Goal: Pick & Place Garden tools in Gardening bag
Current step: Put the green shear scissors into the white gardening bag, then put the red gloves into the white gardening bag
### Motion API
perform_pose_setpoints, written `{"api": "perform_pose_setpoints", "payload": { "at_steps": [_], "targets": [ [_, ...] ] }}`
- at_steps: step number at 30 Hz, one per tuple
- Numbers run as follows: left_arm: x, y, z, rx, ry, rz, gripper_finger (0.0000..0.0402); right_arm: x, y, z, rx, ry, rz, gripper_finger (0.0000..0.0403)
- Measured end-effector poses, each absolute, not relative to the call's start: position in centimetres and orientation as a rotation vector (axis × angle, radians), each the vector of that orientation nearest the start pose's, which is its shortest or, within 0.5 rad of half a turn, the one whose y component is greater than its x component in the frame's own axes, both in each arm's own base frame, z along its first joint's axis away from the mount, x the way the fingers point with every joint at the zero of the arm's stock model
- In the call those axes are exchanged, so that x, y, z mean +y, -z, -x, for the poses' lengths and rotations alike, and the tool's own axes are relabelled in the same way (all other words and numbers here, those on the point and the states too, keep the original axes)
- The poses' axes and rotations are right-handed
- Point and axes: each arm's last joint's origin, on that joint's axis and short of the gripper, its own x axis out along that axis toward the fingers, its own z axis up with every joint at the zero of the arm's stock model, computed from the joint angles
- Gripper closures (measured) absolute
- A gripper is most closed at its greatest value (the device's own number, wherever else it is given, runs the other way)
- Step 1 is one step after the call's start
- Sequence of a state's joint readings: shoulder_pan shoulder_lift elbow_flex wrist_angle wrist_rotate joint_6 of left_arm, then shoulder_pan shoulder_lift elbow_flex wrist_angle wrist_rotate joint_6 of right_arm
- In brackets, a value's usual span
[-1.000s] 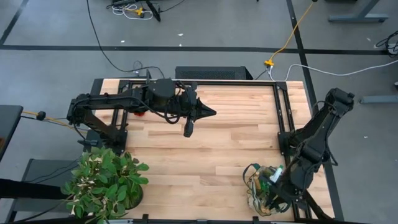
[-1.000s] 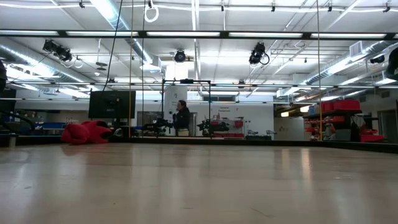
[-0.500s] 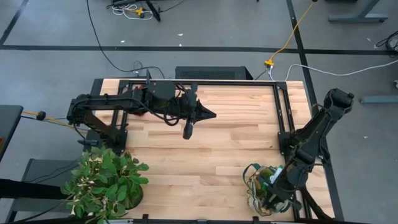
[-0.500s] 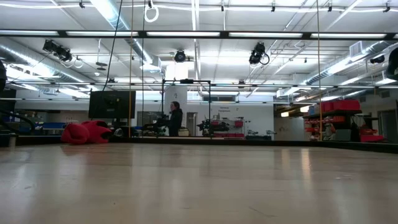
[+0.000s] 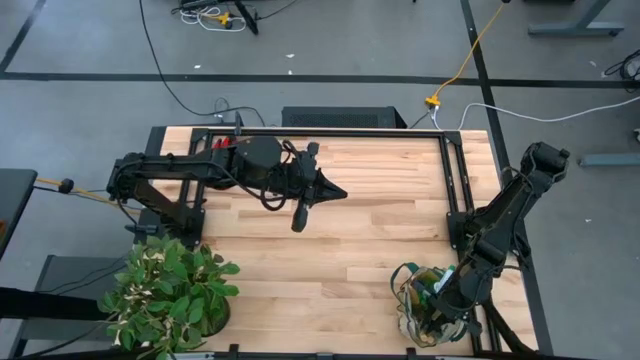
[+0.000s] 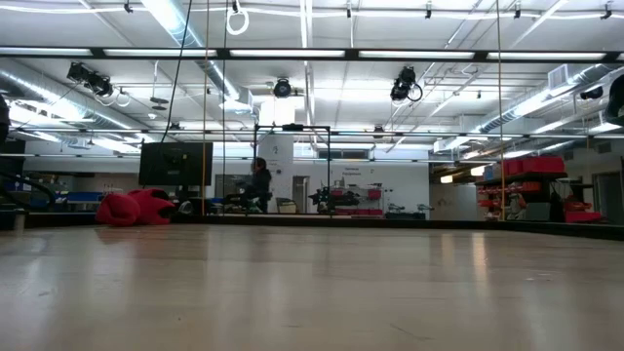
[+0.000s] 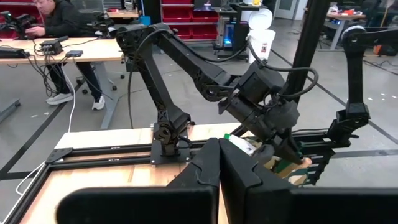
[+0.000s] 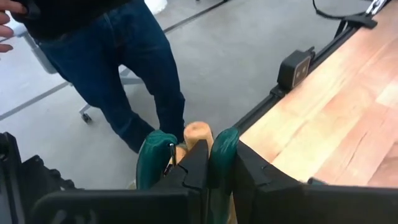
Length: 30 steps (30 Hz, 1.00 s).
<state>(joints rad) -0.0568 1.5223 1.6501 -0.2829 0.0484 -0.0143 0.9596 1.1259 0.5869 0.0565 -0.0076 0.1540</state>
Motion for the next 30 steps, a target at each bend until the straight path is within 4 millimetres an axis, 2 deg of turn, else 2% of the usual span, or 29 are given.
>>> {"api": "perform_pose_setpoints", "payload": {
  "at_steps": [8,22,30],
  "targets": [
    [-2.4,-44.3,-33.7,0.156,0.11,0.013,0.0398,19.0,-22.0,-13.3,0.562,-0.895,0.056,0.0347],
    [-2.4,-44.3,-33.7,0.156,0.11,0.014,0.0394,19.1,-22.3,-13.4,0.537,-0.865,0.024,0.0235],
    [-2.4,-44.3,-33.7,0.156,0.11,0.015,0.0398,18.8,-23.4,-13.5,0.475,-0.807,-0.052,0.0228]
  ]
}}
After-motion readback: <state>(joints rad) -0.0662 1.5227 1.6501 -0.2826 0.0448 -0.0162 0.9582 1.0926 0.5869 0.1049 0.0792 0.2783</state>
